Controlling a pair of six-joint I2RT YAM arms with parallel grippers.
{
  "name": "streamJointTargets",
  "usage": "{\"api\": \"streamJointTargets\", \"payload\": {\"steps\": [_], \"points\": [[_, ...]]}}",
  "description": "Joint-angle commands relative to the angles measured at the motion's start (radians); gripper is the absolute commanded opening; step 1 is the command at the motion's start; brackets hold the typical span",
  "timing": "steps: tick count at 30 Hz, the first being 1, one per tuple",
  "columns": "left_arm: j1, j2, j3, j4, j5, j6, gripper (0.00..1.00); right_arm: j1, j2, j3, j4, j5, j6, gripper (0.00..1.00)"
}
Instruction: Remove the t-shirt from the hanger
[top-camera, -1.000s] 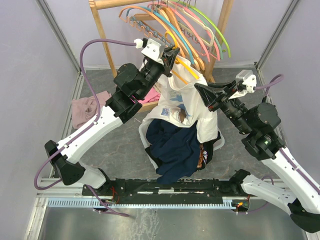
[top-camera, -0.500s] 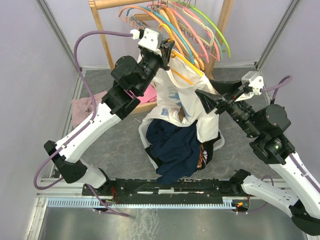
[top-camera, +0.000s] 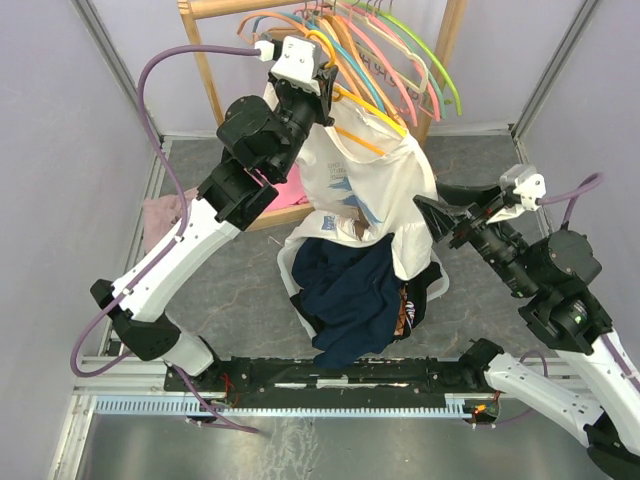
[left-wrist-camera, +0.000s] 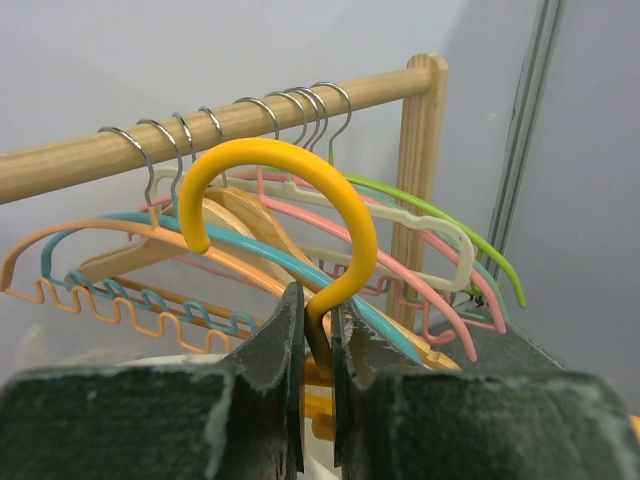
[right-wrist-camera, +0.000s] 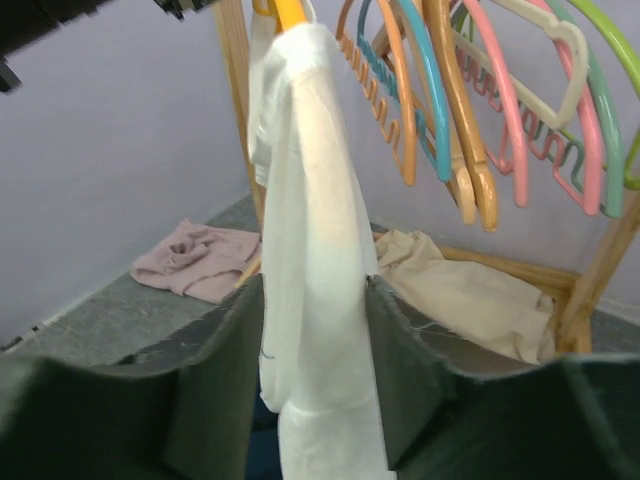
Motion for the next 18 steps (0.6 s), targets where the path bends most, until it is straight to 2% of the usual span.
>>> {"api": "streamJointTargets", "payload": {"steps": [1, 7, 9, 15, 18], "points": [[-0.005, -0.016, 0.063, 0.03, -0.029, 0.04, 0.03, 0.002, -0.033, -0.05, -0.022, 0.053, 0.009, 0.47], [-0.005, -0.018, 0.075, 0.03, -0.03, 0.031, 0.03, 0.003, -0.051, -0.111, -0.036, 0.09, 0.025, 0.17], [-0.004, -0.015, 0.085, 0.027, -0.03, 0.028, 0.03, 0.002, -0.057, -0.13, -0.045, 0.107, 0.03, 0.11], [-0.004, -0.008, 0.112, 0.026, -0.069, 0.02, 0.03, 0.003, -0.09, -0.201, -0.077, 0.138, 0.056, 0.02], [-0.003, -0.006, 0.124, 0.026, -0.093, 0.004, 0.03, 0.002, -0.102, -0.239, -0.089, 0.148, 0.071, 0.02]]}}
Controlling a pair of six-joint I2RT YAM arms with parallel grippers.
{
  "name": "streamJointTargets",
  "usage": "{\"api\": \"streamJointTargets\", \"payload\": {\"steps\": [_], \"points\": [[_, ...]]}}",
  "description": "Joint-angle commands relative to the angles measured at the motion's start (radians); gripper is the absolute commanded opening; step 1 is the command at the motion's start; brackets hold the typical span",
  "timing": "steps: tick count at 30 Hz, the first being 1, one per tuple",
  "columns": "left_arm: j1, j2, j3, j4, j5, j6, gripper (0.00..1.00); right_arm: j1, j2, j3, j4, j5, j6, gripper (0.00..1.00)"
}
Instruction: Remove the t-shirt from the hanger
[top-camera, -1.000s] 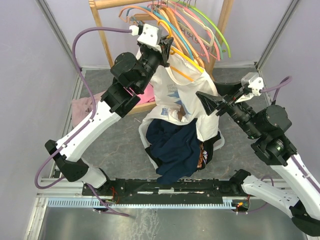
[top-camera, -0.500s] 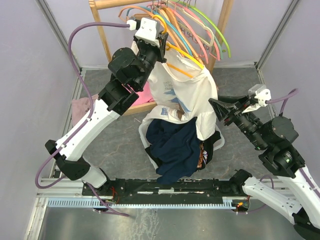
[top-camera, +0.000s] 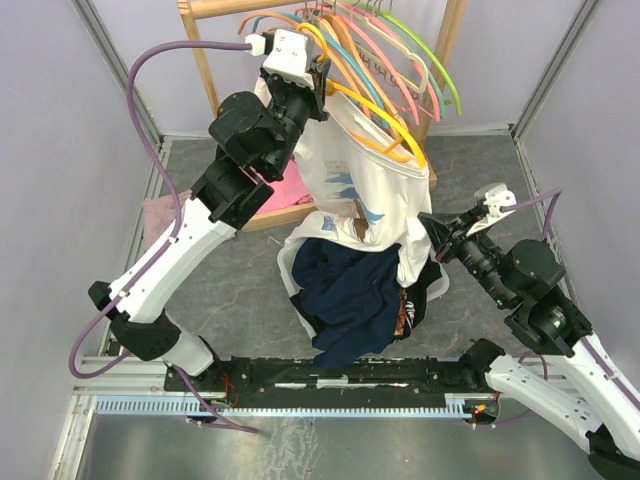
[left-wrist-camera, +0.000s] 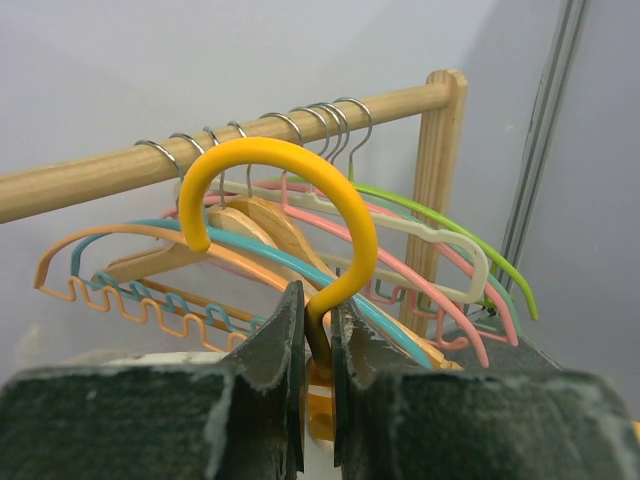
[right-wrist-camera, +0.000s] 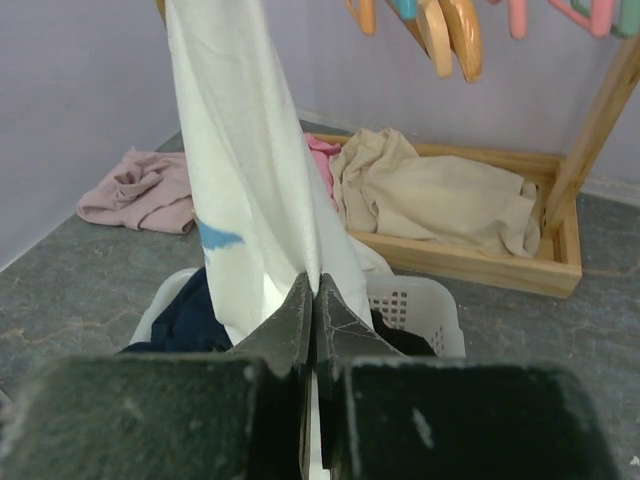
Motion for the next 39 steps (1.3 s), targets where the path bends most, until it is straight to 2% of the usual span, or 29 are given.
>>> {"api": "streamJointTargets", "payload": {"steps": [1, 8, 16, 18, 21, 23, 24, 30, 39], "points": [[-0.004, -0.003, 0.079, 0.067, -0.057, 0.0, 0.03, 0.002, -0.02, -0.057, -0.026, 0.045, 0.035, 0.02], [-0.004, 0.0, 0.099, 0.065, -0.062, -0.017, 0.03, 0.002, -0.032, -0.132, -0.006, 0.044, 0.074, 0.01], [-0.004, -0.009, 0.074, 0.058, -0.029, -0.025, 0.03, 0.003, -0.008, -0.11, -0.002, 0.048, 0.057, 0.02], [-0.006, -0.021, 0.058, 0.056, -0.021, -0.026, 0.03, 0.002, -0.004, -0.093, -0.012, 0.064, 0.05, 0.1], [-0.004, -0.044, 0.022, 0.063, -0.005, -0.025, 0.03, 0.002, 0.01, -0.043, -0.04, 0.131, 0.032, 0.39], [-0.004, -0.058, -0.001, 0.063, 0.005, -0.027, 0.03, 0.002, 0.027, -0.01, -0.058, 0.176, 0.011, 0.52], [-0.005, -0.063, -0.009, 0.061, 0.005, -0.026, 0.03, 0.002, 0.036, 0.005, -0.06, 0.195, 0.002, 0.55], [-0.005, -0.095, -0.069, 0.051, 0.031, -0.025, 0.03, 0.002, 0.089, 0.114, -0.037, 0.238, -0.054, 0.56], [-0.005, -0.152, -0.191, 0.065, 0.075, -0.032, 0.03, 0.002, 0.15, 0.288, -0.027, 0.225, -0.122, 0.55]]}}
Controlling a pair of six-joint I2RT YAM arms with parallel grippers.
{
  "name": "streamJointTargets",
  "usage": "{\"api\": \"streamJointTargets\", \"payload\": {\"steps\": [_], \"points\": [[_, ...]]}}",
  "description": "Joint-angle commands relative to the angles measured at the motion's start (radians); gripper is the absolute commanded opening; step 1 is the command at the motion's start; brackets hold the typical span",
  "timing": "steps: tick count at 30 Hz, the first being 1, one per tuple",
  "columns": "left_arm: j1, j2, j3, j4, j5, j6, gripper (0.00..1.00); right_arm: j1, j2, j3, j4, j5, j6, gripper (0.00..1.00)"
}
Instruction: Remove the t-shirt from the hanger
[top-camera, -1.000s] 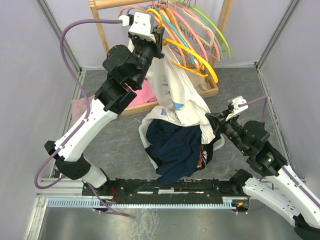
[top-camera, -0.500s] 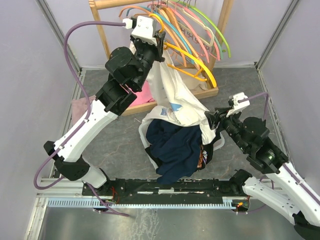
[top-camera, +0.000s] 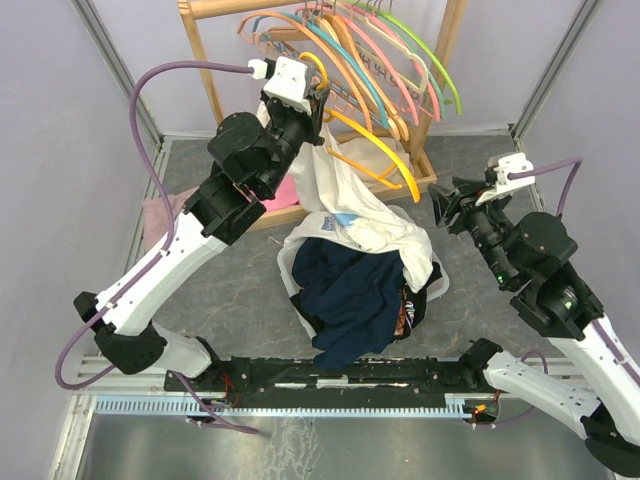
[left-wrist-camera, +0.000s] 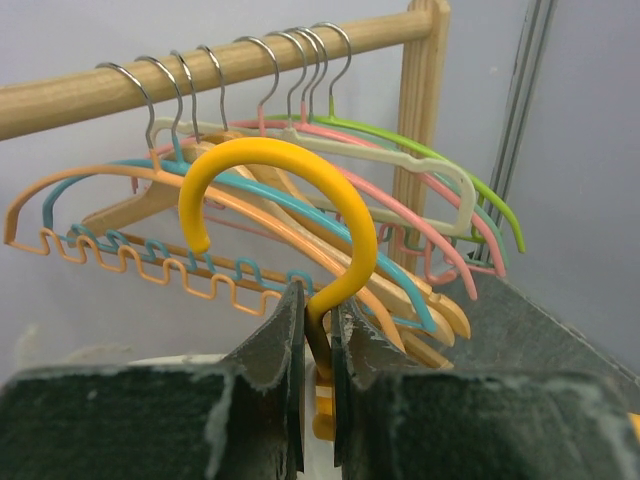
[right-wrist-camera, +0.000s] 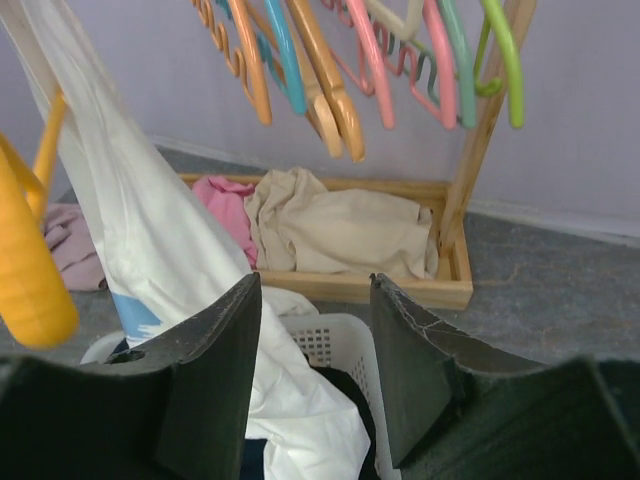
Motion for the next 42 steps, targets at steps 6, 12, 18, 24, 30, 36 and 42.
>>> {"api": "streamJointTargets", "payload": {"steps": [6, 12, 18, 24, 30, 36, 42], "points": [[0.003, -0.044, -0.054, 0.073, 0.065, -0.045, 0.03, 0.002, 0.046, 0.203, 0.059, -0.058, -0.059, 0.55], [0.002, -0.006, -0.053, 0.08, 0.079, -0.058, 0.03, 0.002, 0.111, 0.316, 0.043, -0.166, -0.033, 0.56], [-0.012, 0.044, -0.018, 0.076, 0.078, -0.043, 0.03, 0.002, 0.204, 0.412, 0.015, -0.258, 0.009, 0.57], [-0.036, 0.07, 0.007, 0.073, 0.054, -0.008, 0.03, 0.002, 0.266, 0.434, 0.004, -0.355, 0.045, 0.58], [-0.058, 0.069, 0.012, 0.078, 0.058, 0.022, 0.03, 0.002, 0.316, 0.448, -0.057, -0.368, 0.047, 0.58], [-0.079, 0.061, 0.004, 0.084, 0.054, 0.042, 0.03, 0.002, 0.333, 0.438, -0.078, -0.38, 0.051, 0.57], [-0.092, 0.052, -0.013, 0.106, 0.053, 0.068, 0.03, 0.002, 0.329, 0.421, -0.083, -0.378, 0.051, 0.48]]}}
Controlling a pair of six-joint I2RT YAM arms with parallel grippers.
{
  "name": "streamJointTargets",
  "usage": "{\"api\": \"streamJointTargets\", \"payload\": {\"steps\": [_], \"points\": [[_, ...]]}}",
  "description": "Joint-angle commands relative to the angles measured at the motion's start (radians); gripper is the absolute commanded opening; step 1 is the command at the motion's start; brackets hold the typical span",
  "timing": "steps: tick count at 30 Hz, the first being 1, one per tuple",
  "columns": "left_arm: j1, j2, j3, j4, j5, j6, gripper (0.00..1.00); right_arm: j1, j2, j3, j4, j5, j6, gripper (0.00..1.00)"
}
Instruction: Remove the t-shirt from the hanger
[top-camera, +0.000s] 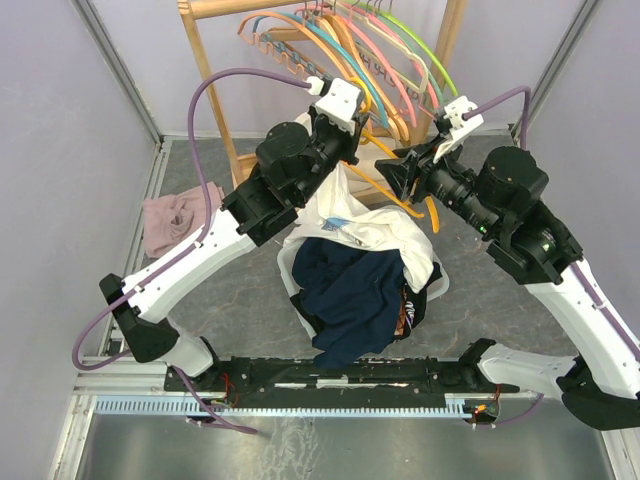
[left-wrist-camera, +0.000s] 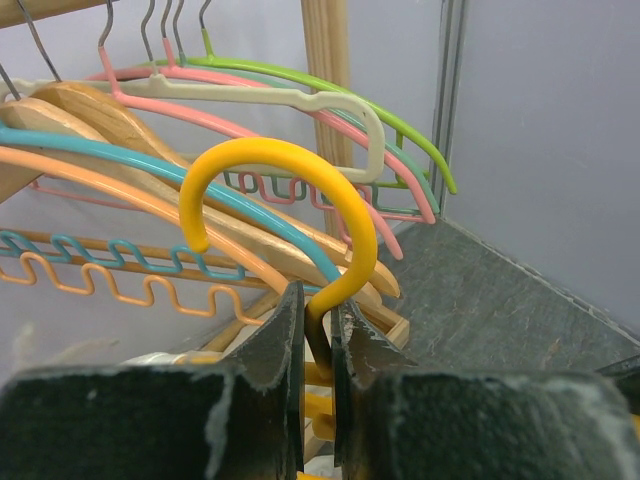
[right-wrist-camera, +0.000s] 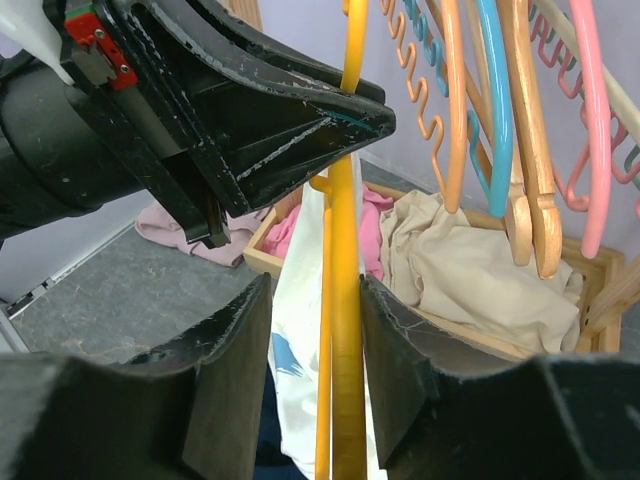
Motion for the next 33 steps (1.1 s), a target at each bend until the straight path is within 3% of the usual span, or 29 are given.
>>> {"api": "streamJointTargets", "payload": {"steps": [1, 11, 19, 22, 24, 28, 31, 33], "points": [[-0.012, -0.04, 0.016, 0.101, 0.0, 0.069, 0.03, 0.002, -0.013, 0.016, 0.01, -0.011, 0.01, 0.45], [-0.025, -0.089, -0.056, 0.185, 0.028, 0.114, 0.03, 0.002, -0.011, 0.008, -0.011, -0.003, 0.004, 0.38], [-0.032, -0.096, -0.079, 0.207, 0.037, 0.135, 0.03, 0.002, -0.021, -0.005, -0.005, 0.012, 0.004, 0.07], [-0.033, -0.097, -0.08, 0.204, 0.035, 0.134, 0.04, 0.002, -0.03, -0.012, 0.004, 0.023, 0.007, 0.02], [-0.033, -0.098, -0.076, 0.188, 0.029, 0.133, 0.12, 0.002, -0.037, -0.023, 0.018, 0.033, 0.012, 0.02], [-0.033, -0.107, -0.077, 0.153, 0.0, 0.122, 0.42, 0.003, -0.057, -0.047, 0.057, 0.05, 0.022, 0.02], [-0.034, -0.13, -0.101, 0.137, -0.028, 0.113, 0.56, 0.002, -0.075, -0.059, 0.083, 0.055, 0.025, 0.02], [-0.033, -0.156, -0.135, 0.138, -0.047, 0.1, 0.59, 0.002, -0.086, -0.066, 0.101, 0.06, 0.027, 0.02]]}}
